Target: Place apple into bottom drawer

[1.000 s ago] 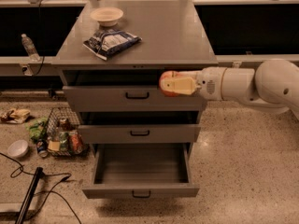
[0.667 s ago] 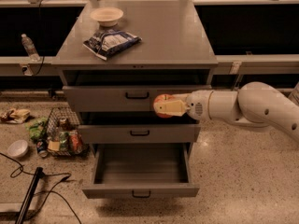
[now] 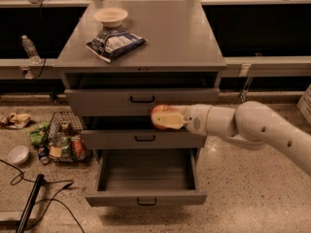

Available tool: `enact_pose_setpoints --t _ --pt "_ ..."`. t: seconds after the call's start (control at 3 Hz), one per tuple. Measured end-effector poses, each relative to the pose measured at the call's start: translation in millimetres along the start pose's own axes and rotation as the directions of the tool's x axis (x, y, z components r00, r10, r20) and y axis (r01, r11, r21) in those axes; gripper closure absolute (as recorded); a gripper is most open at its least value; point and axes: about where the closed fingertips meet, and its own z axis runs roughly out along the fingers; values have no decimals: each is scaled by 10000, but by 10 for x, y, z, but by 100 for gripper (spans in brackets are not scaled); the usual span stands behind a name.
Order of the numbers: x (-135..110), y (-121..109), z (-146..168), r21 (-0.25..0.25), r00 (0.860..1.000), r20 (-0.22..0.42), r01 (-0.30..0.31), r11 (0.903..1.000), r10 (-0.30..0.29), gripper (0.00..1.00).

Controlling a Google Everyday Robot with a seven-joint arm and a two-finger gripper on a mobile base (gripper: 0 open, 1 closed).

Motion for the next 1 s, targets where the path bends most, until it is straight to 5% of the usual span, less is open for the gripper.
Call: enact_pose_setpoints --t 0.33,1.0 --pt "380 -12 381 -784 9979 442 500 9957 -467 100" --pt "1318 -150 1020 -828 9630 -760 2522 9641 -2584 100"
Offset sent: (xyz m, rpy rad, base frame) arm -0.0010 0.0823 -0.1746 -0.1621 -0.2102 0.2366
